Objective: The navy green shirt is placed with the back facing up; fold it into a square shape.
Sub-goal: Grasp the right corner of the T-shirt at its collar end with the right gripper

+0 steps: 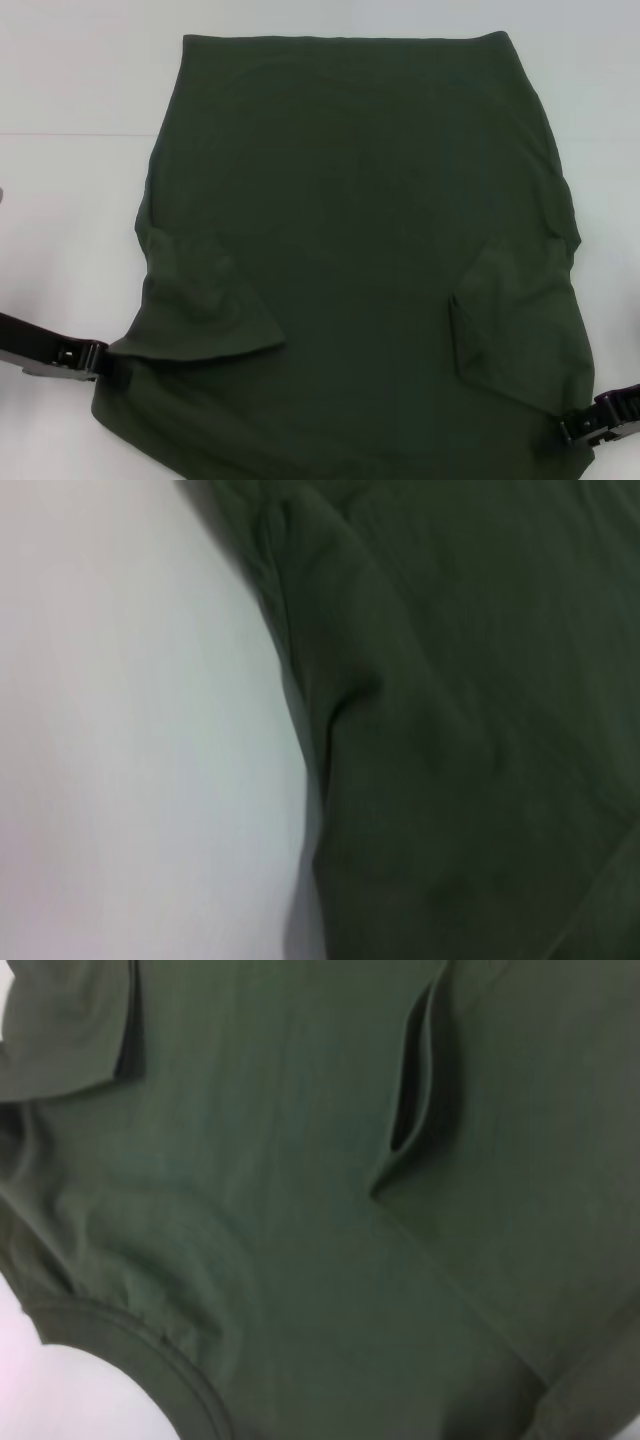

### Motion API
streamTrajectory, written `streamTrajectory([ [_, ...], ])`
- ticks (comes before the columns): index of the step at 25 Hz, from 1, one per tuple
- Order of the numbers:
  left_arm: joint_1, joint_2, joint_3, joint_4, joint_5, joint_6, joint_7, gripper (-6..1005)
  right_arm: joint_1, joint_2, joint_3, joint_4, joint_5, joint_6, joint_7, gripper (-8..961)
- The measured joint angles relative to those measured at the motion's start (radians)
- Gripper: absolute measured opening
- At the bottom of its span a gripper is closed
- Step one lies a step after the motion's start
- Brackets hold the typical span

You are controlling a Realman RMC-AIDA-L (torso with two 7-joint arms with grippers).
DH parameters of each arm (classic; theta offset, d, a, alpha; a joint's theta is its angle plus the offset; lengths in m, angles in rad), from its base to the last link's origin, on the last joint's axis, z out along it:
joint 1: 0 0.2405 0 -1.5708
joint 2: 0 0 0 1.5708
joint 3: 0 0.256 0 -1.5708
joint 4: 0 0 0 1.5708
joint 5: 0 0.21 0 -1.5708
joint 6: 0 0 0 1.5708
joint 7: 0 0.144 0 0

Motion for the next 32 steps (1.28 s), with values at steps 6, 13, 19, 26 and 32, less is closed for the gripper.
streamTrajectory([
  [6, -0.003, 0.000, -0.001, 0.000, 0.000, -0.002, 0.003, 33, 0.000, 0.001, -0.021, 0.001, -0.002, 0.002, 0.010, 495],
  [13, -0.004, 0.000, -0.001, 0.000, -0.002, -0.002, 0.005, 33, 0.001, 0.003, -0.027, 0.001, -0.002, 0.003, 0.011, 332],
  [19, -0.004, 0.000, -0.001, 0.000, -0.002, -0.002, 0.005, 33, 0.001, 0.002, -0.027, 0.001, -0.002, 0.002, 0.011, 178],
  [26, -0.004, 0.003, -0.005, -0.001, -0.031, 0.011, 0.005, 33, 0.001, -0.005, -0.027, -0.001, -0.001, -0.009, 0.003, 57],
  [32, -0.009, 0.022, -0.042, -0.037, -0.052, 0.078, 0.007, 33, -0.010, -0.014, -0.009, -0.012, 0.008, -0.075, -0.084, 56],
])
